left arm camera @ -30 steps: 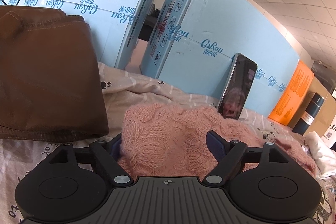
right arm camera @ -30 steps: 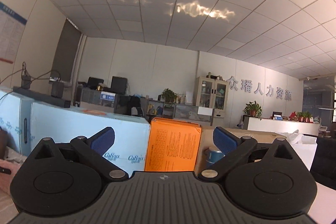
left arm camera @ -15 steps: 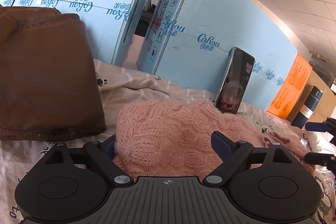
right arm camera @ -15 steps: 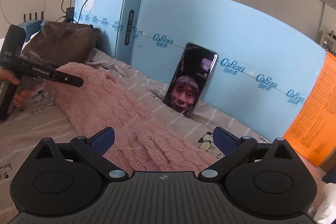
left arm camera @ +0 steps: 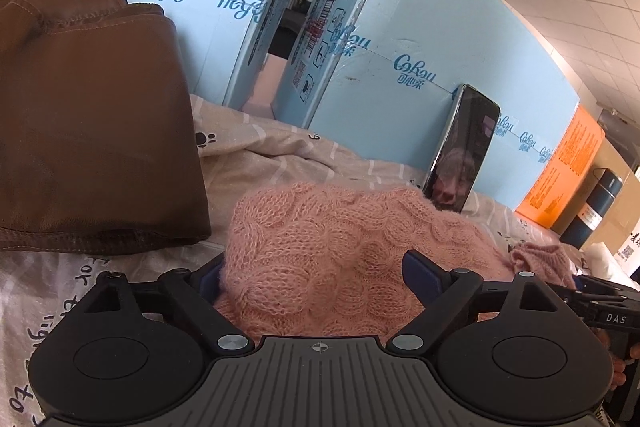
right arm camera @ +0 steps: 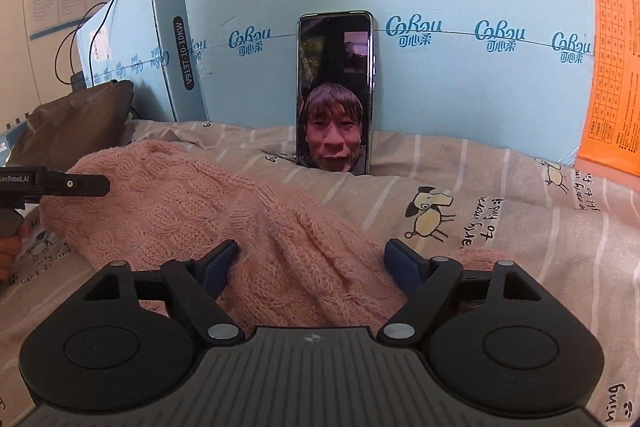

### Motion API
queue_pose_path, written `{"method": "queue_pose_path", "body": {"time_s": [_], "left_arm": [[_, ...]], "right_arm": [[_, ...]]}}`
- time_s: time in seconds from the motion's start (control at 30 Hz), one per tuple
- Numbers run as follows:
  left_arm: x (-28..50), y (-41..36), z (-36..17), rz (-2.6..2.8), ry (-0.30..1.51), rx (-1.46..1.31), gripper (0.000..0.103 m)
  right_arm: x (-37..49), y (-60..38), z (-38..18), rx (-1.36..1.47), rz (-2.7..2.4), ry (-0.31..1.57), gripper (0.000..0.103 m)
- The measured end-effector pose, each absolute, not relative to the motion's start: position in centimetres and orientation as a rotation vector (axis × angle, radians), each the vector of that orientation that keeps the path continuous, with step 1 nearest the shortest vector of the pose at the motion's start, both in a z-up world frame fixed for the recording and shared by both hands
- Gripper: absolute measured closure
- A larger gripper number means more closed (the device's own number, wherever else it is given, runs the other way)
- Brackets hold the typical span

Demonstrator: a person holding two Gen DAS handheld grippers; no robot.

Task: Fold clothes

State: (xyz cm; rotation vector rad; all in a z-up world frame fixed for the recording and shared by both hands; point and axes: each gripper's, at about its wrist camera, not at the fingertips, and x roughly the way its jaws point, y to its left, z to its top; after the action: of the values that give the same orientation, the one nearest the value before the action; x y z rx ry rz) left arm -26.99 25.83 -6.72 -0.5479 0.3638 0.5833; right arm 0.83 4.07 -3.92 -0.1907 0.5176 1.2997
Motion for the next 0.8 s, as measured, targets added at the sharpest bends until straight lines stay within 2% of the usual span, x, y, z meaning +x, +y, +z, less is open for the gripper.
{"method": "queue_pose_path", "body": {"time_s": [0.07,0.17,0.43,0.63,0.67,0.73,0.8], "left_arm": [[-27.0,25.9,-6.8,0.585,0.367,-0.55,0.012],[-26.9,25.9,-6.9,0.586,0.371,-0.549,0.012],[-26.6,25.8,-7.0,0.588,0.383,-0.544,0.012],[-26.6,25.7,-6.9,0.591,0.376,-0.536,0.015],[-26.6,25.6,-6.9,0.591,0.374,-0.535,0.018],[-26.7,25.7,-6.8,0.586,0.366,-0.537,0.043],[-26.7,25.7,-6.8,0.575,0.358,-0.543,0.052]], "right_arm": [[1.5,3.3,-3.8,-0.141,1.286,0.533,0.057],[1.8,2.4,-3.2,-0.109,1.234,0.512,0.076],[2.4,-2.4,-1.3,0.069,1.055,0.384,0.078],[5.1,-5.4,-1.6,0.266,0.854,0.416,0.078],[5.5,-5.8,-1.6,0.295,0.841,0.419,0.078],[6.1,-6.3,-1.4,0.348,0.841,0.417,0.078],[6.7,-6.9,-1.3,0.401,0.84,0.414,0.078]]}}
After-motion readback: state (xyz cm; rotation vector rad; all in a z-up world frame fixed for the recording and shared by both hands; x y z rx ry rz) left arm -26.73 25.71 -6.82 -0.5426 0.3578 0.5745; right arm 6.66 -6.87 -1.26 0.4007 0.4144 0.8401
